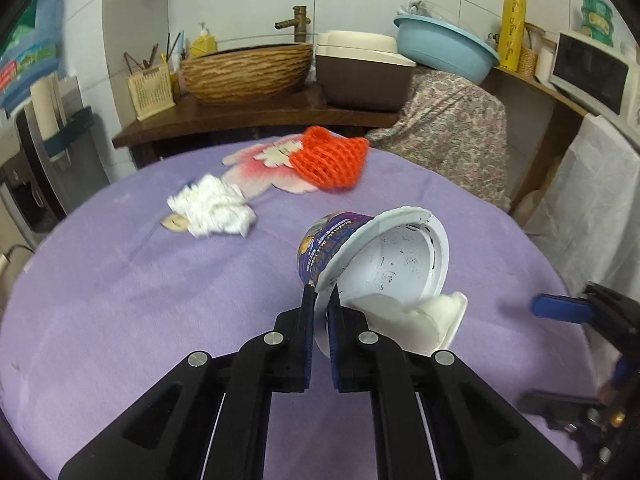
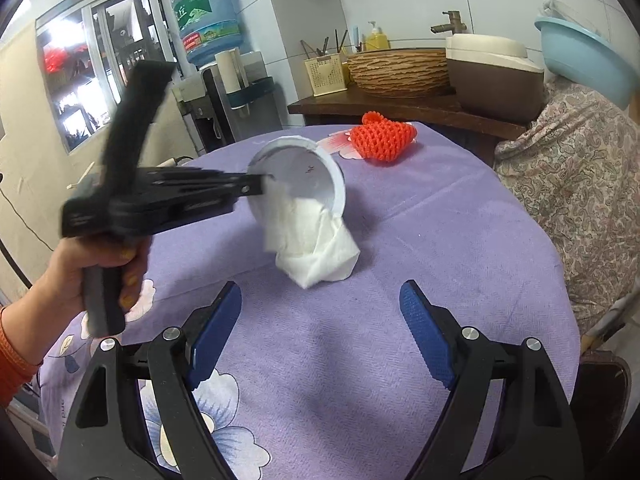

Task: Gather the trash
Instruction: 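Grasp the white-and-blue yogurt cup by its rim with the left tool, then grasp the white tissue with the right tool while the left tool holds the cup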

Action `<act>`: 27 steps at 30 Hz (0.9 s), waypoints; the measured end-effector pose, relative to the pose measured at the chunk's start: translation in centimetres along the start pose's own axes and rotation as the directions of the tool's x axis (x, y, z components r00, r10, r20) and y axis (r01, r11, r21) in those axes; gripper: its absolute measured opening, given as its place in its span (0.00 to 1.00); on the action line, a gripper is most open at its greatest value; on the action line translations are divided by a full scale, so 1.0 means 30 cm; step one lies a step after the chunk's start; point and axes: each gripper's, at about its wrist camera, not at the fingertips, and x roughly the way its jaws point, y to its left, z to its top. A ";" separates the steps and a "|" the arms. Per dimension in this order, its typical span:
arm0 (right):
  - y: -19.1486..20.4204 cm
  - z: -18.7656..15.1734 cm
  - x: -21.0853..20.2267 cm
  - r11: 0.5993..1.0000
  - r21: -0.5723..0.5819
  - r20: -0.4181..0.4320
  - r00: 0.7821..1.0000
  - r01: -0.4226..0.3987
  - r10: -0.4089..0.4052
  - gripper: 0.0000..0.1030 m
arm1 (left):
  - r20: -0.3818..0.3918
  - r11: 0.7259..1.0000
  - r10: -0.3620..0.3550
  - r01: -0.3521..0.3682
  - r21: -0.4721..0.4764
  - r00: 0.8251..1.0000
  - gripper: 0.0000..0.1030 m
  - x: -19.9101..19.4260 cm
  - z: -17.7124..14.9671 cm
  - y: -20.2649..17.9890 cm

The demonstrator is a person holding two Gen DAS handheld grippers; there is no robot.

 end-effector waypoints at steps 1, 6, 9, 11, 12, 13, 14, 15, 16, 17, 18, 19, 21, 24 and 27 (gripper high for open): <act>-0.006 -0.005 0.005 1.000 0.007 -0.007 1.000 -0.004 0.004 0.79 | -0.005 1.000 -0.015 0.015 -0.006 1.000 0.07 -0.009 -0.013 -0.008; -0.012 -0.032 0.038 1.000 0.008 -0.070 0.997 -0.026 0.027 0.79 | -0.009 0.999 -0.044 0.045 0.017 0.999 0.07 -0.046 -0.055 -0.066; -0.007 -0.049 0.066 0.999 0.006 -0.113 0.993 -0.032 0.033 0.79 | -0.005 0.999 -0.041 0.042 0.017 0.999 0.07 -0.057 -0.072 -0.082; -0.001 -0.059 0.079 0.999 0.014 -0.129 0.991 -0.030 0.031 0.78 | 0.015 1.000 -0.029 0.028 0.008 0.999 0.07 -0.073 -0.079 -0.084; 0.007 -0.064 0.084 0.999 0.023 -0.133 0.991 -0.028 0.031 0.78 | 0.039 1.000 -0.006 0.006 0.011 0.999 0.07 -0.091 -0.080 -0.084; 0.014 -0.065 0.090 0.999 0.030 -0.137 0.990 -0.032 0.036 0.78 | 0.060 1.000 0.015 -0.016 0.011 0.998 0.07 -0.107 -0.081 -0.083; 0.023 -0.065 0.099 0.999 0.037 -0.145 0.989 -0.036 0.041 0.77 | 0.070 1.000 0.025 -0.025 0.006 0.997 0.07 -0.118 -0.083 -0.081; 0.032 -0.067 0.108 0.999 0.040 -0.156 0.987 -0.037 0.043 0.77 | 0.080 1.000 0.029 -0.028 -0.008 0.996 0.07 -0.133 -0.085 -0.072; 0.047 -0.067 0.123 0.999 0.038 -0.170 0.985 -0.036 0.042 0.77 | 0.082 0.999 0.030 -0.029 -0.018 0.996 0.07 -0.145 -0.090 -0.066; 0.061 -0.066 0.134 0.999 0.033 -0.180 0.983 -0.032 0.037 0.77 | 0.083 0.999 0.036 -0.034 -0.021 0.996 0.07 -0.154 -0.093 -0.060; 0.080 -0.066 0.147 1.000 0.017 -0.189 0.982 -0.016 0.019 0.77 | 0.082 0.999 0.049 -0.047 -0.016 0.995 0.07 -0.163 -0.100 -0.058; 0.094 -0.066 0.154 1.000 0.001 -0.193 0.981 0.004 -0.004 0.77 | 0.082 0.998 0.055 -0.054 -0.013 0.995 0.07 -0.171 -0.104 -0.057; 0.126 -0.065 0.169 0.996 -0.050 -0.193 0.978 0.074 -0.082 0.68 | 0.082 0.998 0.065 -0.064 -0.012 0.995 0.07 -0.185 -0.116 -0.051; 0.129 -0.066 0.168 0.989 -0.075 -0.178 0.974 0.128 -0.139 0.51 | 0.078 0.998 0.069 -0.068 -0.016 0.995 0.07 -0.197 -0.134 -0.043; 0.093 -0.072 0.145 0.994 -0.029 -0.168 0.980 0.103 -0.107 0.32 | 0.075 0.998 0.067 -0.066 -0.024 0.995 0.07 -0.205 -0.155 -0.044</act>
